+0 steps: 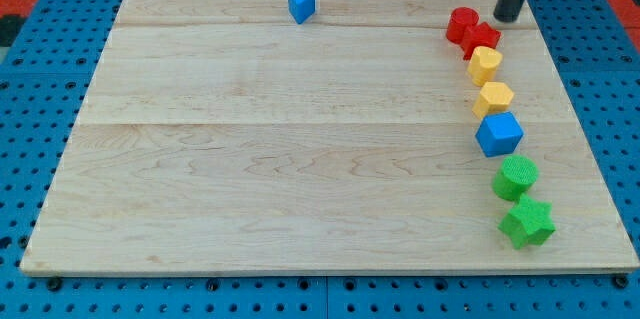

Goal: Slide the red star close to the red circle

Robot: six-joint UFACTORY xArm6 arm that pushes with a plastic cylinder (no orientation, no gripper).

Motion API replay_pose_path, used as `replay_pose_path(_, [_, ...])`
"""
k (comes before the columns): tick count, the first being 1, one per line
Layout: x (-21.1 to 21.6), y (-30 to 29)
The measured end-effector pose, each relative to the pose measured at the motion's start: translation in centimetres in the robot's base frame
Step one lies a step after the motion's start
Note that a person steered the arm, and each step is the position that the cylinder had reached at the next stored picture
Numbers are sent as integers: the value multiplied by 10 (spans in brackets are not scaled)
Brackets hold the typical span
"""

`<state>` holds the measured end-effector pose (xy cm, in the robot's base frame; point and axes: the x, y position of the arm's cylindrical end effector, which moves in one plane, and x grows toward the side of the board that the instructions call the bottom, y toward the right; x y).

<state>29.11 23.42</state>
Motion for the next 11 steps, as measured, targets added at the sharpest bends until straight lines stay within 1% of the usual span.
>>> replay_pose_path(1, [13, -68])
replay_pose_path(2, [-15, -78])
replay_pose_path(3, [-31, -87])
replay_pose_path(4, [-26, -28])
replay_pose_path(5, [30, 32])
replay_pose_path(6, [72, -32])
replay_pose_path(8, [30, -129])
replay_pose_path(9, [7, -139])
replay_pose_path(11, [6, -73])
